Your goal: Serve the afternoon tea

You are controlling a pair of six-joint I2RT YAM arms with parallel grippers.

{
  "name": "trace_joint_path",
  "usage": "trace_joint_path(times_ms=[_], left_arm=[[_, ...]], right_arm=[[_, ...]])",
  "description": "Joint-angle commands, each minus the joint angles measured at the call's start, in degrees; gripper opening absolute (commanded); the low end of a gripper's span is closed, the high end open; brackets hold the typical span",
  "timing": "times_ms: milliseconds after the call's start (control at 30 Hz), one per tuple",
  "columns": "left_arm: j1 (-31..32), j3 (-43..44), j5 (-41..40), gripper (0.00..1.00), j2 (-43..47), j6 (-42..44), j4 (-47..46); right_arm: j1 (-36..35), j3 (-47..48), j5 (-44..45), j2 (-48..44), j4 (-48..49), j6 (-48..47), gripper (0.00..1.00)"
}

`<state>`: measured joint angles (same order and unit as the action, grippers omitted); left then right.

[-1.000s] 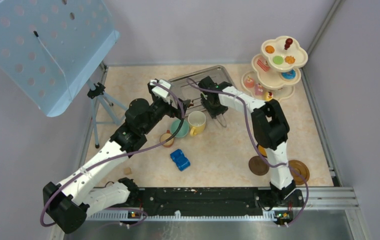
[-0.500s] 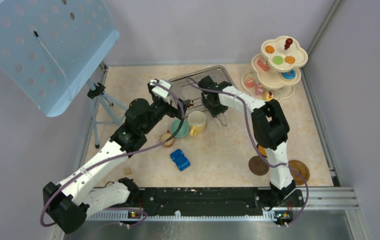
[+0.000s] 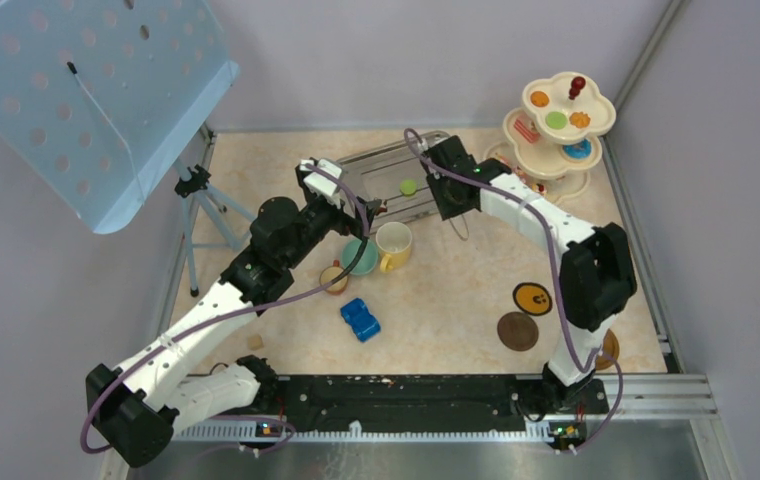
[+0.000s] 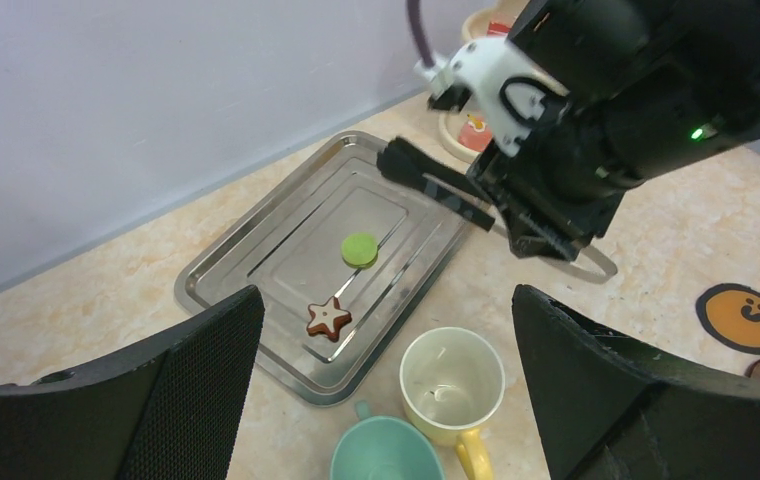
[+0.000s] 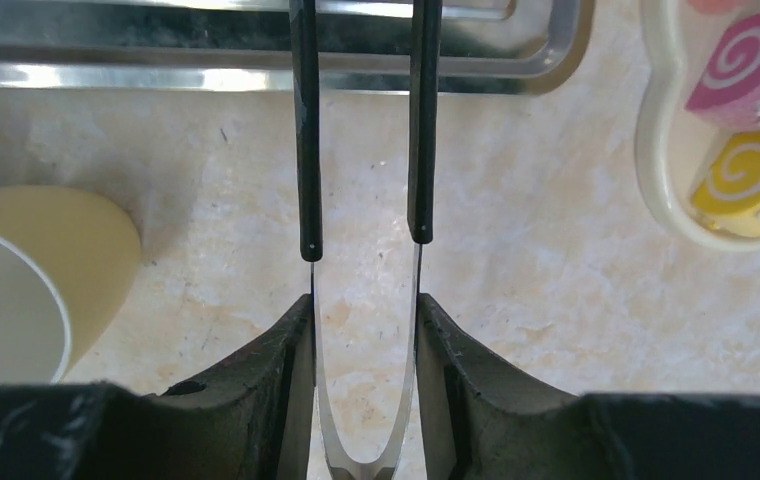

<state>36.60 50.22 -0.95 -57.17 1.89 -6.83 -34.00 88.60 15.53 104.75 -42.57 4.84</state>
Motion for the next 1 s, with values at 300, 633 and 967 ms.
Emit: trace_joint_path(times_ms=[300,633,967], left_arm=[[0.3,0.2,0.0,0.99,0.2,0.2,-2.0],[0.3,0.3,-0.6,0.99,-0.4,0.3,-1.9],[0.2,0.3,-0.2,0.99,-0.7,0.2,-1.9]], right_arm=[[3.1,6.8,-7.0,3.9,1.9,-0.7,0.25],[2.2,12.0,-9.1,11.5,-0.2,-2.5,0.38],[1.0,12.4,-8.2,14.1,0.4,-3.3,0.43]])
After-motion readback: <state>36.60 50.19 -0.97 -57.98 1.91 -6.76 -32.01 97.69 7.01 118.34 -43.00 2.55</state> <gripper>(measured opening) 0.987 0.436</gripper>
